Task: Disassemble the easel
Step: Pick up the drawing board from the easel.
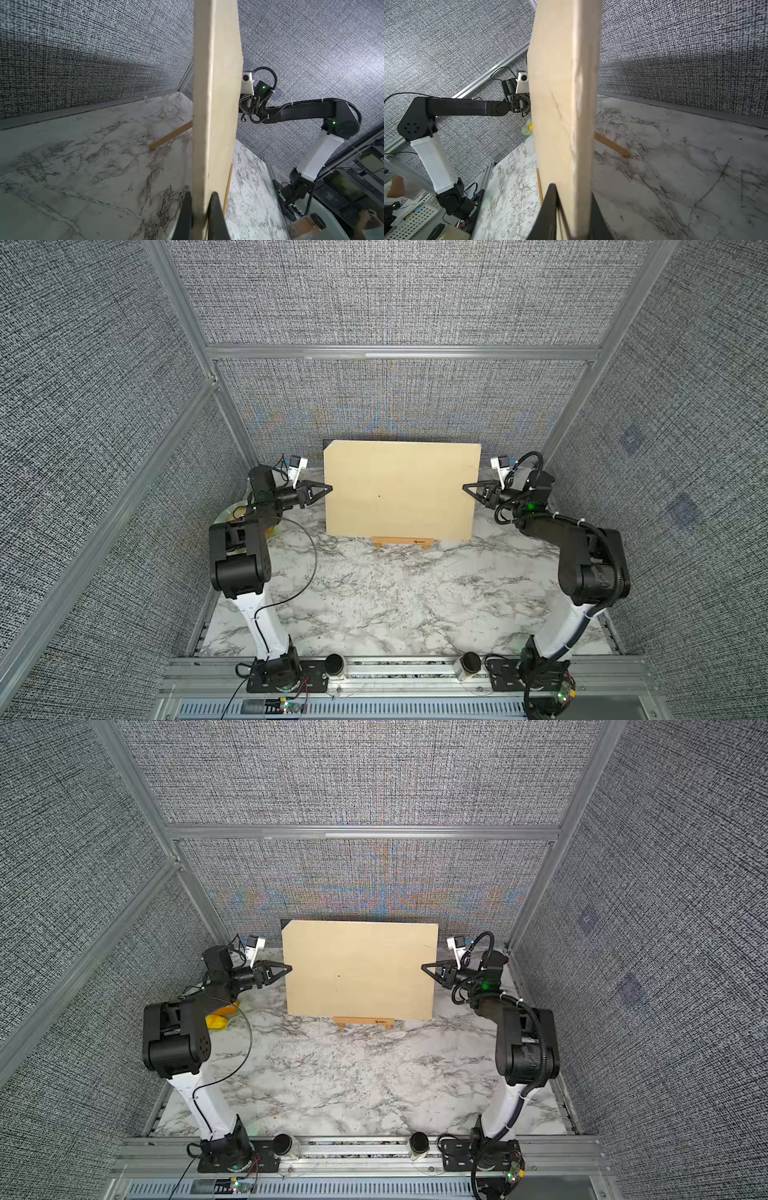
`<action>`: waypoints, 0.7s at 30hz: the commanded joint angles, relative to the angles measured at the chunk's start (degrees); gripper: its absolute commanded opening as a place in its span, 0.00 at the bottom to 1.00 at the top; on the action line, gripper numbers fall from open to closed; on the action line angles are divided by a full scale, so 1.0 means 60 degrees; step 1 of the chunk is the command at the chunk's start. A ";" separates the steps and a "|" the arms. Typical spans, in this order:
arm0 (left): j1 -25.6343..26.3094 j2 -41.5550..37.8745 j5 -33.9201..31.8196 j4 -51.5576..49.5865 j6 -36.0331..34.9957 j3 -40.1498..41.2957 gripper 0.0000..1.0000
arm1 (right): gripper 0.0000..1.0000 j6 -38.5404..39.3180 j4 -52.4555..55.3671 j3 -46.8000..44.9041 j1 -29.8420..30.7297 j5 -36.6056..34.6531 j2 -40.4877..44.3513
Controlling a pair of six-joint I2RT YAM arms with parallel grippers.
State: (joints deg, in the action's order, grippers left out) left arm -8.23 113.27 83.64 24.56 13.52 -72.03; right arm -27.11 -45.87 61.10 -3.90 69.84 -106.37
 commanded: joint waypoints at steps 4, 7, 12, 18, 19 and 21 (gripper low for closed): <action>0.0185 -0.0210 -0.1047 0.0477 -0.0013 0.0168 0.00 | 0.00 -0.0230 -0.0051 -0.0464 0.0168 -0.0982 0.0334; 0.0214 -0.0261 -0.1069 0.0600 -0.0032 0.0275 0.00 | 0.00 -0.0126 -0.0414 -0.0788 0.0201 -0.1215 0.0586; 0.0285 -0.0350 -0.1200 0.0400 -0.0341 0.0334 0.00 | 0.00 0.0521 -0.0584 -0.1274 0.0297 -0.1874 0.1057; 0.0372 -0.0465 -0.1590 -0.0762 -0.1358 0.0286 0.00 | 0.00 0.2105 0.0715 -0.1600 0.0580 -0.2872 0.1516; 0.0386 -0.0491 -0.1696 -0.0894 -0.1503 0.0279 0.00 | 0.00 0.2363 0.0930 -0.1591 0.0637 -0.3027 0.1550; 0.0426 -0.0561 -0.1914 -0.1231 -0.1822 0.0318 0.00 | 0.00 0.2918 0.1280 -0.1616 0.0775 -0.3483 0.1622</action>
State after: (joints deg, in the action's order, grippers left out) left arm -7.64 111.04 74.81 21.45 6.50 -70.08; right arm -18.72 -43.46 51.53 -1.28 59.46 -97.03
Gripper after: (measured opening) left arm 0.179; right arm 0.180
